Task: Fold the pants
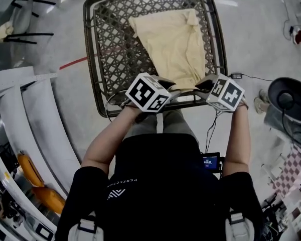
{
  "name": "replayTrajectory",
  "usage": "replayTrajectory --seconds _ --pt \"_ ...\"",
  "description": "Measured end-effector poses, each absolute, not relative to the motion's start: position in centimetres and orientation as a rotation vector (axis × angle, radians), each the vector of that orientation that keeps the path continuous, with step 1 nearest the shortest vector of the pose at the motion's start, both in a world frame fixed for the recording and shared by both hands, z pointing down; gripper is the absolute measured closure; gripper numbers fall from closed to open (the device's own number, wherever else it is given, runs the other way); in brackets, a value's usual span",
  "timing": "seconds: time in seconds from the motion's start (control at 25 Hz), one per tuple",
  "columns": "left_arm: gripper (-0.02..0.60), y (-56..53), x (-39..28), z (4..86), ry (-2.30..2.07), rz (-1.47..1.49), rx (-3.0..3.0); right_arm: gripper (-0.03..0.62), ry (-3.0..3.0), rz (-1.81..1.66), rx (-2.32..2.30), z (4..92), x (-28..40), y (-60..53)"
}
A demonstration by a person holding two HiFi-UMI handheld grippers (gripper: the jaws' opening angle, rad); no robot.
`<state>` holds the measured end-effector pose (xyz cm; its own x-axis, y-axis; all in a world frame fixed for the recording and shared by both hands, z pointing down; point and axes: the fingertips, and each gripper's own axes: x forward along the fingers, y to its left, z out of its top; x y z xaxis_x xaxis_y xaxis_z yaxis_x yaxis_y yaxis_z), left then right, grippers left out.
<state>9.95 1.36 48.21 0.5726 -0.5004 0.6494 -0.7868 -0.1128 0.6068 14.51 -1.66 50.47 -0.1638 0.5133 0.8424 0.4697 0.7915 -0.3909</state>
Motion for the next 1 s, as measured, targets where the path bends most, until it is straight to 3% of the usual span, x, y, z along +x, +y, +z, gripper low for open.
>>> replayTrajectory --seconds 0.32,1.0 --pt "0.474 1.5 8.4 47.3 -1.063 0.404 1.86 0.536 -1.84 0.062 -0.605 49.1 12.7 -1.9" --pt "0.472 -3.7 2.7 47.3 -1.223 0.319 1.709 0.536 -1.849 -0.097 -0.813 48.4 6.4 -7.8"
